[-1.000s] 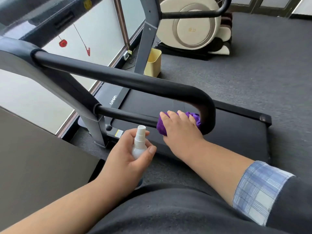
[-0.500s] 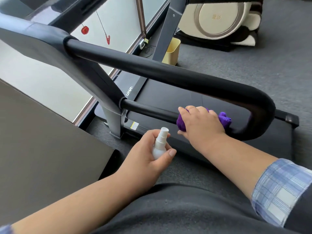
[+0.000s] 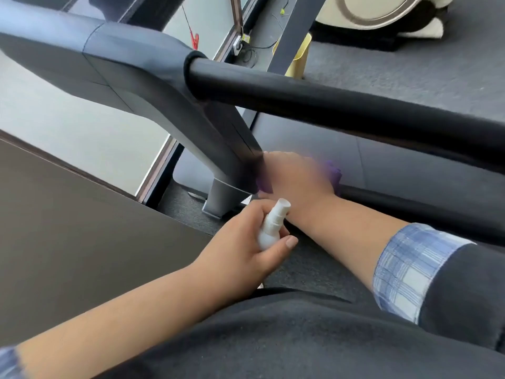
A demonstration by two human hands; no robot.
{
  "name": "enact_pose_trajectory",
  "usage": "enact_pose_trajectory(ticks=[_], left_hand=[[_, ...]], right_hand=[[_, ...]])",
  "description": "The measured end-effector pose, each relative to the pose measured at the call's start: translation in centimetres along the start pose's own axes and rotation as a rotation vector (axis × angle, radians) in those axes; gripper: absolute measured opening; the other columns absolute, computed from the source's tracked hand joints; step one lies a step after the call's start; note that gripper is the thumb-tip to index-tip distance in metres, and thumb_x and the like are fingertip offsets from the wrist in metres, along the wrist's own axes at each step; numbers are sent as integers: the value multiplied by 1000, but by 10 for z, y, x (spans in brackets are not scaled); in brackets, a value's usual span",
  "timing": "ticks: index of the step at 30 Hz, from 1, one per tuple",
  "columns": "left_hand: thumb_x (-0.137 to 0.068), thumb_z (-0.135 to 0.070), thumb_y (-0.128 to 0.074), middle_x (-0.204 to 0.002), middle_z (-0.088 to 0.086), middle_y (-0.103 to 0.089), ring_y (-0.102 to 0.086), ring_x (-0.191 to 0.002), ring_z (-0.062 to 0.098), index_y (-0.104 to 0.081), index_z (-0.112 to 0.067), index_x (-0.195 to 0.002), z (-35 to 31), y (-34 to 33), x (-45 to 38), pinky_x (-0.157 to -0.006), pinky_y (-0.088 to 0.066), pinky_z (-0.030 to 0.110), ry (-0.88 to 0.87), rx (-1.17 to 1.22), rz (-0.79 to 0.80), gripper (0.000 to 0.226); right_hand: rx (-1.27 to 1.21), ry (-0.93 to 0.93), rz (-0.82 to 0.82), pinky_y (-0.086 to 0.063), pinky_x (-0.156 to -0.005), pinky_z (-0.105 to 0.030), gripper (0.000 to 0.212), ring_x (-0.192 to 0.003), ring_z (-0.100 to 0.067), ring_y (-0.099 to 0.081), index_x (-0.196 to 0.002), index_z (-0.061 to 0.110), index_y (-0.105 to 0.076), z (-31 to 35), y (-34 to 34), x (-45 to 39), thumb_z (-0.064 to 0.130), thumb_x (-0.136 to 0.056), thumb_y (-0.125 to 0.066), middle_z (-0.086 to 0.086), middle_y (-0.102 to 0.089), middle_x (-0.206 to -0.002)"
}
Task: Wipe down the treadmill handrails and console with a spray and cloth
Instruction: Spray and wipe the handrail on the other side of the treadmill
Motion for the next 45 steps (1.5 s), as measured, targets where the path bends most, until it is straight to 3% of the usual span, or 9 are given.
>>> enact_pose_trajectory(ticks=[3, 11, 17, 20, 23, 26, 30, 36, 45], left_hand=[[-87, -39, -67, -98, -23, -63, -61, -87, 0, -48, -37, -110, 18, 22, -7, -72, -42, 8, -31, -35, 66, 29], [-85, -52, -58, -100, -23, -60, -57, -93, -2, -39, -52, -103, 13, 21, -42, -75, -45, 15, -214, -100, 337, 26], [-84, -55, -55, -102, -21, -59, -58, -92, 1, -40, -49, -109, 14, 26, -52, -75, -46, 20, -294, -75, 381, 30], [-85, -52, -57, -99, -19, -61, -59, -91, 3, -43, -44, -109, 22, 34, -50, -76, -49, 27, -293, -59, 359, 29], [-84, -52, -57, -100, -18, -61, -60, -91, 6, -41, -48, -109, 27, 42, -45, -77, -49, 29, -303, -85, 359, 30], [-84, -51, -60, -101, -20, -61, -61, -92, 3, -39, -57, -107, 33, 50, -40, -78, -48, 24, -275, -107, 328, 31], [-84, -46, -64, -93, -19, -64, -60, -87, 4, -46, -41, -102, 38, 50, -34, -76, -47, 25, -228, -117, 305, 25], [-84, -54, -57, -94, -15, -64, -61, -85, 8, -55, -21, -109, 26, 32, -38, -74, -50, 33, -302, -123, 336, 42], [-85, -54, -57, -115, -31, -51, -55, -93, -8, -41, -45, -106, -12, -15, -52, -74, -38, 4, -410, -137, 389, 28]], right_hand=[[-93, -56, -37, -46, -95, -45, 88, -125, -26, -51, -151, 14, -30, 14, -9, -14, 59, -83, -64, -3, -45, -146], [-50, -232, 94, -46, -78, -46, 67, -101, -30, -53, -140, 42, -30, -22, -2, 25, 58, -82, -60, 4, -47, -128], [-97, -318, 141, -47, -95, -53, 75, -113, -38, -54, -148, 37, -26, -33, 9, 44, 65, -80, -44, -4, -41, -141], [-79, -294, 195, -21, -114, -63, 72, -137, -43, -34, -148, 35, -27, -20, 9, 26, 65, -85, -46, -3, -41, -141], [-43, -233, 171, -41, -96, -48, 61, -110, -33, -55, -132, 29, -40, -8, 5, 9, 54, -82, -63, 0, -51, -116], [-22, -192, 133, -34, -69, -37, 59, -83, -28, -54, -116, 25, -46, 5, 6, -9, 63, -74, -64, 3, -46, -95], [-29, -208, 117, -32, -70, -38, 69, -91, -33, -60, -129, 24, -45, 20, 2, -24, 58, -74, -66, -3, -56, -105], [-82, -251, 93, -30, -72, -39, 36, -92, -34, -60, -111, 23, -54, 18, 4, -17, 41, -81, -59, -1, -52, -97], [-54, -276, 79, -32, -72, -41, 31, -96, -34, -58, -113, 21, -52, -39, 9, 40, 33, -85, -60, -4, -55, -104]])
Point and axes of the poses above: each hand's wrist, its own x-axis away from the middle knuckle, its own y-axis out of the back of the hand, z = x × y, the point moved 1 cm from there along -x, towards the middle knuckle
